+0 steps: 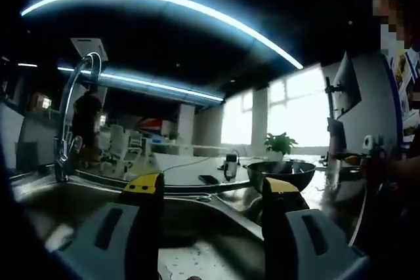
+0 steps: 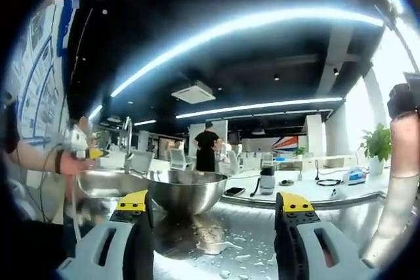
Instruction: Pick up bowl with dirty water move over sink pour dirty water into sink return bowl to place
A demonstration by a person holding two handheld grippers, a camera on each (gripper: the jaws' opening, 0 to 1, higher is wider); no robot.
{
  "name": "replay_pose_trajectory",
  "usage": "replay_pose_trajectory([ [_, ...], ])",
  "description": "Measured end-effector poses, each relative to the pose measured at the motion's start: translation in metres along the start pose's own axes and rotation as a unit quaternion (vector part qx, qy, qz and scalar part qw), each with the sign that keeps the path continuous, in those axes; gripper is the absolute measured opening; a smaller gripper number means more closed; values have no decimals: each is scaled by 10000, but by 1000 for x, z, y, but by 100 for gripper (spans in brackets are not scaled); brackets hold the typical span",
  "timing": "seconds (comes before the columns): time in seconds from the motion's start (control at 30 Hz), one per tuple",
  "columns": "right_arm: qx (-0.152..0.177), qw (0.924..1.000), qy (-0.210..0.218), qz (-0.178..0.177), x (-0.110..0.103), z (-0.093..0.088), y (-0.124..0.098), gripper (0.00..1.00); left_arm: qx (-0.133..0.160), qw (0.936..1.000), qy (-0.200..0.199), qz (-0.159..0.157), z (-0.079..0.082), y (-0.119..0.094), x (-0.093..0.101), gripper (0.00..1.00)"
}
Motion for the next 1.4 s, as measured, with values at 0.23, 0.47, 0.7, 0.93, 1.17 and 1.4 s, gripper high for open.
replay_pose_trajectory([
  [0.23,-308,9993,-217,62,-1,-7,4,67,-33,9999,151,72,-8,-3,3,56],
  [0.47,-334,9993,-135,71,1,-9,4,66,-100,9992,368,144,-10,-1,6,47],
  [0.7,-248,9996,-128,58,3,-6,3,64,-275,9979,531,258,-14,1,5,50],
  [0.93,-263,9995,-115,105,1,-6,3,63,-253,9978,525,312,-14,0,3,50],
  [1.17,-254,9995,-125,128,1,-5,4,62,-253,9983,436,304,-14,-1,3,49],
  [1.4,-271,9994,-154,152,-1,-5,4,61,-238,9985,361,324,-13,-1,2,49],
])
Point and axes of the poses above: the point that each gripper's makers call its tool centre point, and the gripper's own axes: y roughly forward along the fingers, x roughly to its right, z roughly out of its top, the point moved 8 cm from there along -y, roughly backward along the fingers, and after that the axes turned 8 degrees about z, right-handed, at the moved point
